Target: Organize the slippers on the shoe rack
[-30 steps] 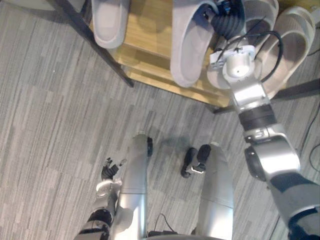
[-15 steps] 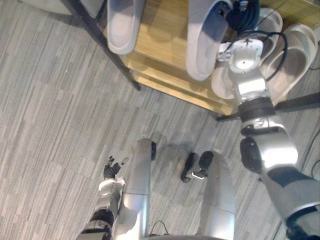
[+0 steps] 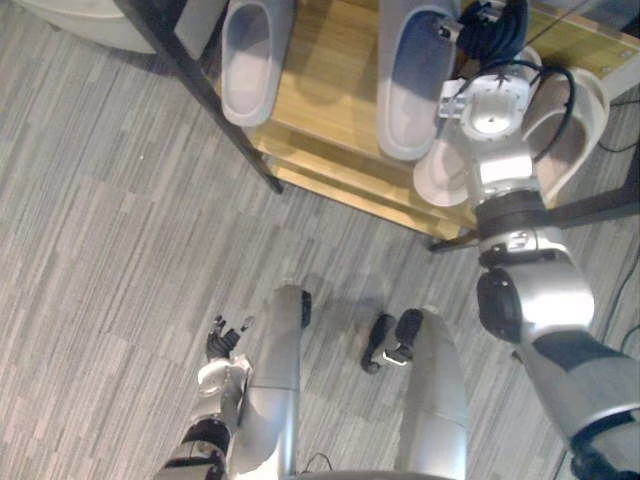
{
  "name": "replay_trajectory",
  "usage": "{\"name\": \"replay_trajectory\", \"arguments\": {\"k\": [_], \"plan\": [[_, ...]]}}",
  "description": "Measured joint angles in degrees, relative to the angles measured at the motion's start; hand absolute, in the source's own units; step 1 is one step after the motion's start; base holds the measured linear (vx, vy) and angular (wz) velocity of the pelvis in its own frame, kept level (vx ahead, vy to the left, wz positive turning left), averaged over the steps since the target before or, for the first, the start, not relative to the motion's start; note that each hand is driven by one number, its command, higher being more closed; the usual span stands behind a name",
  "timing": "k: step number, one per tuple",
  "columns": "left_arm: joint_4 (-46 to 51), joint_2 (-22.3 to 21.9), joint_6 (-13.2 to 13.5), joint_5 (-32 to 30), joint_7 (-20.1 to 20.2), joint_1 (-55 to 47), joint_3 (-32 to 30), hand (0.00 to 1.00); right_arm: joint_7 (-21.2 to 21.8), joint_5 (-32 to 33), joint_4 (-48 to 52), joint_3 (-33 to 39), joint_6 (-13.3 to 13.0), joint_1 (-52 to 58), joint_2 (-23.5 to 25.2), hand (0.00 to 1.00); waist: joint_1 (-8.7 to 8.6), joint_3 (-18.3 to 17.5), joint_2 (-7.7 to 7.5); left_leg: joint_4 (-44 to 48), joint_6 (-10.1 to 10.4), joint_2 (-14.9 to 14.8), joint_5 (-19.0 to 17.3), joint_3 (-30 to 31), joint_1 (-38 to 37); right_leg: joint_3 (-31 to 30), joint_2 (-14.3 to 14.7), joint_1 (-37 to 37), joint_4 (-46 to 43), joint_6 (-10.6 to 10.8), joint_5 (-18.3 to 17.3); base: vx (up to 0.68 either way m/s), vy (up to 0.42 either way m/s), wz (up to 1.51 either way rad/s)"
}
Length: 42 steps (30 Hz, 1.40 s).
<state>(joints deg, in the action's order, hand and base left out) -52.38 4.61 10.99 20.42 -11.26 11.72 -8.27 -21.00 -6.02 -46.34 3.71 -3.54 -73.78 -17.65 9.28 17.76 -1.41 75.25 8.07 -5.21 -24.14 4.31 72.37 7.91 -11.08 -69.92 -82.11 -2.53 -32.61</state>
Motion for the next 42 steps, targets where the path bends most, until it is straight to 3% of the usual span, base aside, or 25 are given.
{"name": "replay_trajectory", "arguments": {"k": [18,28,36,42], "plan": [[-0.54,-0.42,-0.06,0.04,0.07,-0.17,-2.06,0.0,1.92,2.06,0.69,-4.56,-0.39,2.37,4.25,0.0,-0.08,-0.49,0.01,-1.22,-0.01,-1.21,0.0,-0.37,-1.56,0.72,0.67,2.02,1.84,-0.32,0.44,0.0,-0.007,-0.01],[-0.2,-1.14,-0.16,0.03,0.07,-0.21,-4.31,0.0,1.91,10.88,11.95,-5.39,-2.31,11.95,8.56,0.0,-0.65,-0.6,0.01,-2.28,-0.02,-1.34,0.03,-0.87,-2.29,0.49,0.73,2.28,2.45,-0.3,0.46,0.0,0.0,0.0],[0.06,-1.37,-0.15,-0.07,0.08,-0.16,-5.41,0.0,2.34,14.76,14.43,-3.3,-3.7,17.94,11.13,0.0,-1.13,-0.59,-0.01,-2.76,-0.16,-1.5,0.11,-0.89,-2.95,0.52,1.1,3.16,3.44,0.83,0.46,0.0,0.0,-0.01],[0.11,-1.55,-0.21,-0.11,0.07,-0.12,-6.36,0.0,2.6,16.22,14.54,-3.31,-3.74,18.95,13.79,0.0,-1.54,-0.44,-0.07,-3.06,-0.17,-1.54,0.11,-1.0,-2.92,0.51,1.12,3.16,3.76,0.29,0.77,0.0,0.0,0.0]]}}
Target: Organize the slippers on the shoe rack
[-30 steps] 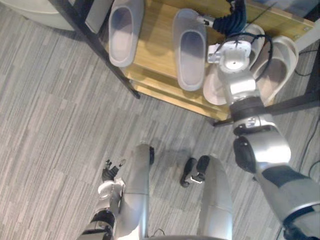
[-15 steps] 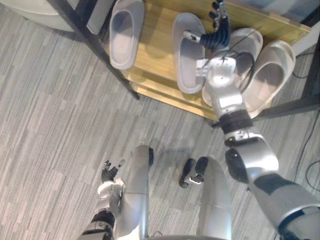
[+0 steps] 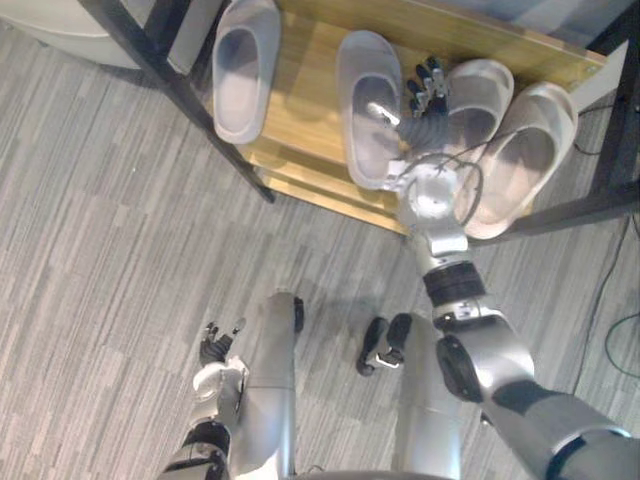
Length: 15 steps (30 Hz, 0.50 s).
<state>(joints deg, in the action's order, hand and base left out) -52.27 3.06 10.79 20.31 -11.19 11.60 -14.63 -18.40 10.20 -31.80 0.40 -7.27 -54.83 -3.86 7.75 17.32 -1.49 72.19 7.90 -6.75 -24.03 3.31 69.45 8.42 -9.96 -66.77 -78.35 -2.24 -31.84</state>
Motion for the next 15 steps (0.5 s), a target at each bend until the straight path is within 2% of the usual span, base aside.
{"name": "replay_trajectory", "arguments": {"k": [6,15], "plan": [[0.96,-0.01,-0.37,-0.07,0.04,0.0,-0.17,0.0,1.14,4.1,3.94,0.12,-0.93,2.76,1.49,0.0,0.04,0.83,0.03,-0.07,0.0,-0.16,0.0,-0.08,-0.05,-0.01,0.07,0.0,0.05,0.44,-0.22,0.0,0.0,0.0],[1.17,0.14,-1.84,-1.01,0.07,0.69,-0.14,0.0,2.4,15.33,3.96,0.14,-3.71,2.21,2.23,0.0,0.09,2.36,0.33,-0.26,0.03,0.24,0.01,0.46,0.42,0.5,-0.23,0.0,0.19,0.48,-0.24,0.01,-0.001,0.03]]}}
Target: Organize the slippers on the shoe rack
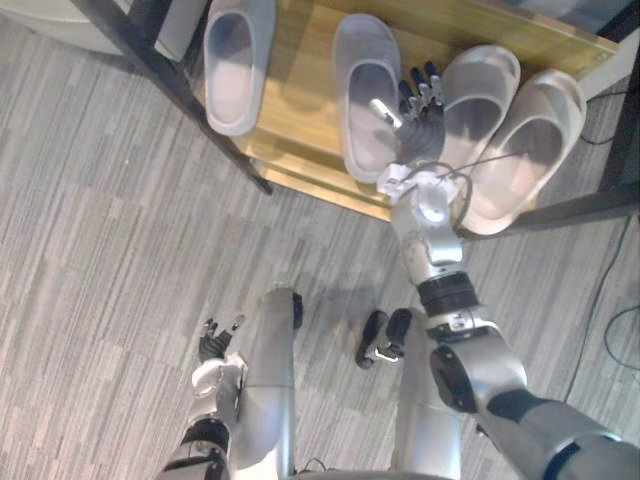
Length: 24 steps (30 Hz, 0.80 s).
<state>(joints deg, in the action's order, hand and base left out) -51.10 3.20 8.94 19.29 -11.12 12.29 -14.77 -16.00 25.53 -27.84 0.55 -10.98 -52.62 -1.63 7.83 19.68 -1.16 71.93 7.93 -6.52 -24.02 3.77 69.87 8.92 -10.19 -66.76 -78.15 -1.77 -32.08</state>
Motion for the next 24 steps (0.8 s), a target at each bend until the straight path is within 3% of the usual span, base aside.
{"name": "replay_trajectory", "arguments": {"k": [8,24], "plan": [[1.54,-0.09,0.02,-0.02,-0.08,0.77,0.14,0.0,-0.06,7.29,-0.33,1.61,-0.63,-3.72,2.94,0.0,0.23,2.44,0.34,-1.62,0.62,1.02,1.11,0.55,0.08,0.64,-0.85,0.01,0.41,0.04,-0.02,0.0,-0.016,0.09],[3.44,-1.5,0.4,0.06,-1.13,2.93,2.49,0.0,1.7,24.41,-9.49,12.17,-2.91,-14.0,5.03,0.0,3.04,2.73,0.84,-3.62,1.36,4.61,4.21,3.45,3.17,3.11,-3.56,-1.37,-0.36,0.45,-0.34,-0.01,-0.008,0.16]]}}
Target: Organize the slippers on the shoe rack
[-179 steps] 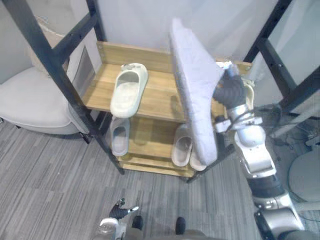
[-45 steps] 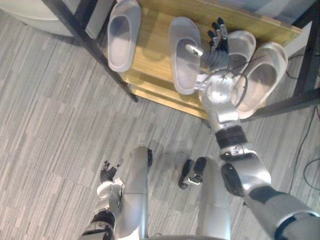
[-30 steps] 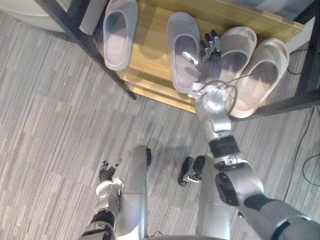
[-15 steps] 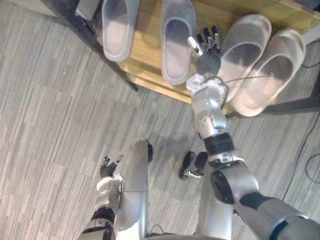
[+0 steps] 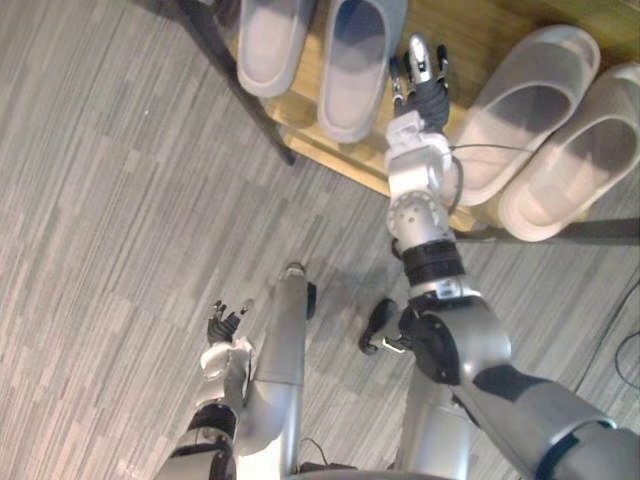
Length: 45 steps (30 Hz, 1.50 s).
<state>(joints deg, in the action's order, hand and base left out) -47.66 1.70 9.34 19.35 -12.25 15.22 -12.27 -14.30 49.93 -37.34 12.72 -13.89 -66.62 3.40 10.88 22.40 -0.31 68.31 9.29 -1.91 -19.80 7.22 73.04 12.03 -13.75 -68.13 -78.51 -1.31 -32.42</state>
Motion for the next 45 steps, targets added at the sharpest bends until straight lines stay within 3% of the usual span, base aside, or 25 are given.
{"name": "replay_trajectory", "arguments": {"k": [8,17,25,32,38,45], "plan": [[0.1,-0.42,0.49,-0.02,-0.04,0.35,0.44,0.0,0.91,2.94,-2.12,0.65,-0.43,-0.98,-1.31,0.0,0.73,-0.09,0.2,-0.04,0.08,0.5,0.66,0.41,0.05,-0.1,-0.28,0.01,-0.79,-0.04,-0.04,0.0,0.0,0.03],[-0.11,-0.86,0.48,-0.03,-0.01,0.35,0.4,0.0,2.35,1.69,-2.13,0.51,-0.01,-0.91,-2.79,0.0,0.68,-0.41,0.75,-0.03,0.14,0.09,0.96,-0.45,-0.74,-0.95,-0.07,0.09,-0.84,-0.75,0.34,0.0,0.008,-0.03],[-0.39,-1.16,0.51,-0.01,-0.01,-0.44,-0.02,0.0,1.92,-8.23,-2.11,-2.23,1.14,2.51,-4.69,0.0,-0.77,-0.83,0.82,-1.26,-0.08,-1.46,1.08,-1.59,-4.43,-1.2,0.98,3.42,1.28,-1.59,1.11,-0.01,0.013,-0.1],[-1.5,-0.72,1.13,-0.07,0.03,-2.21,-0.34,0.0,0.11,-23.76,-1.07,-8.27,3.97,7.85,-5.81,0.0,-1.92,-1.76,0.7,-4.29,-0.25,-2.55,1.18,-2.62,-9.69,-1.34,1.92,8.24,4.7,-1.69,2.05,0.01,-0.002,-0.08],[-1.71,-0.87,1.0,-1.48,0.19,-5.97,-0.14,0.0,-0.22,-36.29,8.26,-18.07,5.63,21.86,-5.91,0.0,-4.09,-3.2,-0.02,-12.89,-1.55,-3.17,2.81,-4.87,-20.41,-1.35,2.41,18.1,13.19,-1.17,4.53,0.06,0.01,-0.07],[-4.84,-0.83,-0.09,-7.15,1.56,-10.17,2.47,0.0,3.74,-46.33,18.94,-26.72,6.01,45.74,-7.79,0.0,-5.68,-8.15,-1.24,-29.3,-3.48,-4.51,6.94,-10.62,-37.83,-1.19,3.04,34.39,29.67,0.92,9.81,0.11,0.078,-0.1]]}}
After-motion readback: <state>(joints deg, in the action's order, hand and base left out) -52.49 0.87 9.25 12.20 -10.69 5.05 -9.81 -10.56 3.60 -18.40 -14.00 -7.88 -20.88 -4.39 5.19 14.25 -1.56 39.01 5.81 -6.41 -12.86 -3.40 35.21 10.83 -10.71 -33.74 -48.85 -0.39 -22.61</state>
